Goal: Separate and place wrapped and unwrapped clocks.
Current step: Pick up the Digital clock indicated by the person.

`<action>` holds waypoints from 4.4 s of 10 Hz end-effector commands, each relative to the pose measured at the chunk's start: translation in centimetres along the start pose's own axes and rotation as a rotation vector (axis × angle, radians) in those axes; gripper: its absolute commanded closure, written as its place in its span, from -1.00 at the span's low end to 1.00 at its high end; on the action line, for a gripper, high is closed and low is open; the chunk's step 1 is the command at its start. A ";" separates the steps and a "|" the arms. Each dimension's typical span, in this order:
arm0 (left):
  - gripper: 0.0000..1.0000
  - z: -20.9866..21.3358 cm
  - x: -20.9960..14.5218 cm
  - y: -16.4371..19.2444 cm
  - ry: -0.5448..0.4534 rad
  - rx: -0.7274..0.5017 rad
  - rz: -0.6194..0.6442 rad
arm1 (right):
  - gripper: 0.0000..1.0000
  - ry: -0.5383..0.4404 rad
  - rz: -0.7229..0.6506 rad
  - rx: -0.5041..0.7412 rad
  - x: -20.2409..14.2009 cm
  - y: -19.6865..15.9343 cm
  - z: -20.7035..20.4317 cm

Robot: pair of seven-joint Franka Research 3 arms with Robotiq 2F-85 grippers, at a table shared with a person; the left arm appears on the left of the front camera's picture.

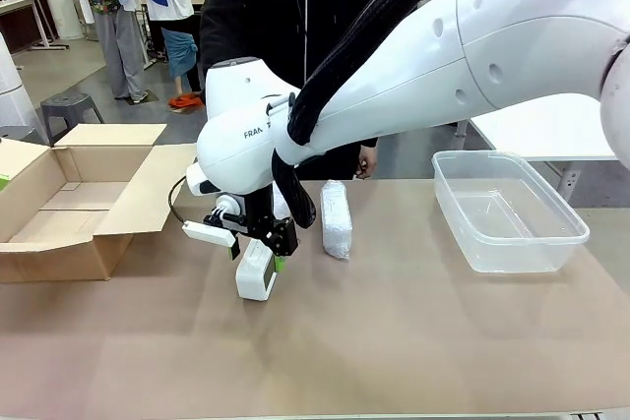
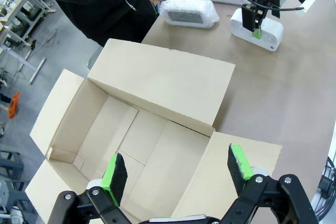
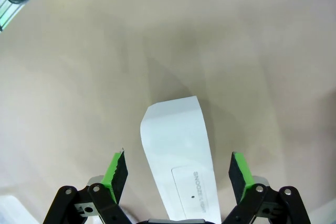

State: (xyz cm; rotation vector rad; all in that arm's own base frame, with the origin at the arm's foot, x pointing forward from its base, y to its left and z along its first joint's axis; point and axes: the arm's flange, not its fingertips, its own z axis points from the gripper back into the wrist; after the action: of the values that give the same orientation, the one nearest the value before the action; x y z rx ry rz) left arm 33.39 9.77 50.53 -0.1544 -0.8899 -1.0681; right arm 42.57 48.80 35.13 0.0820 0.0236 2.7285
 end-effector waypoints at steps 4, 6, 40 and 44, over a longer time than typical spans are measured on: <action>-1.00 -0.1 -0.3 0.2 -0.019 -0.009 -0.013 | -1.00 0.019 0.068 0.044 0.0 -1.6 -1.6; -1.00 -0.1 -0.3 0.2 -0.019 -0.009 -0.013 | -1.00 0.029 0.065 0.051 -0.3 -1.4 -2.0; -1.00 -0.1 -0.3 0.2 -0.019 -0.009 -0.013 | 0.39 0.213 -0.041 -0.007 0.6 -0.9 11.6; -1.00 -0.1 -0.3 0.2 -0.019 -0.009 -0.013 | 0.39 0.181 -0.039 -0.016 0.6 -0.5 11.8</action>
State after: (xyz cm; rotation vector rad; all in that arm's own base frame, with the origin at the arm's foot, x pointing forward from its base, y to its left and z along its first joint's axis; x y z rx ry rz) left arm 33.39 9.77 50.53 -0.1546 -0.8899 -1.0678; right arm 43.06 49.57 46.68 -0.1650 0.0571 2.6874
